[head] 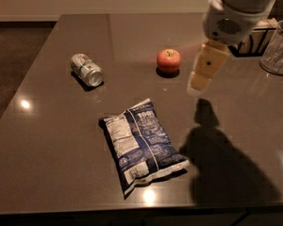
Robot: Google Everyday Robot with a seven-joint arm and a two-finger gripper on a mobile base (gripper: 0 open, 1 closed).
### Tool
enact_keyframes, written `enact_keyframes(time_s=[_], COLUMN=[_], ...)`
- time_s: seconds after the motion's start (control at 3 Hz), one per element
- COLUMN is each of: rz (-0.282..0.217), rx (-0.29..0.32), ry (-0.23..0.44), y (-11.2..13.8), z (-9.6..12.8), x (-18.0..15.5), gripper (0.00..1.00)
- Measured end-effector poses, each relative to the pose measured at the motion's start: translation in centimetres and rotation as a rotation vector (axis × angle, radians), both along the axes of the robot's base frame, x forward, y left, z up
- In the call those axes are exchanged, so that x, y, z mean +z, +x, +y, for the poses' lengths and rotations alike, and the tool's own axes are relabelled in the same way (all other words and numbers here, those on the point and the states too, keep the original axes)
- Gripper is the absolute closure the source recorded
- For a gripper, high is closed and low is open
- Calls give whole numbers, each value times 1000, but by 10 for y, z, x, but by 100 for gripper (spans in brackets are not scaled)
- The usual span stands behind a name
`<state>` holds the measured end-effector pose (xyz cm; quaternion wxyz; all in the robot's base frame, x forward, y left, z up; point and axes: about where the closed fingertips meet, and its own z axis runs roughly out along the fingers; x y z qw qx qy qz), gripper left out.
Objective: Place 7up can upright
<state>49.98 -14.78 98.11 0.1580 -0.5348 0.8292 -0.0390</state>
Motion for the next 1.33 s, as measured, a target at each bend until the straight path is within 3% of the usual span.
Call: enact_keyframes(time_s=[0.67, 1.33], rz=[21, 28], rx=[-132, -156], ry=[25, 47], y=[49, 54], z=[79, 85], x=[-17, -15], gripper=[0, 0])
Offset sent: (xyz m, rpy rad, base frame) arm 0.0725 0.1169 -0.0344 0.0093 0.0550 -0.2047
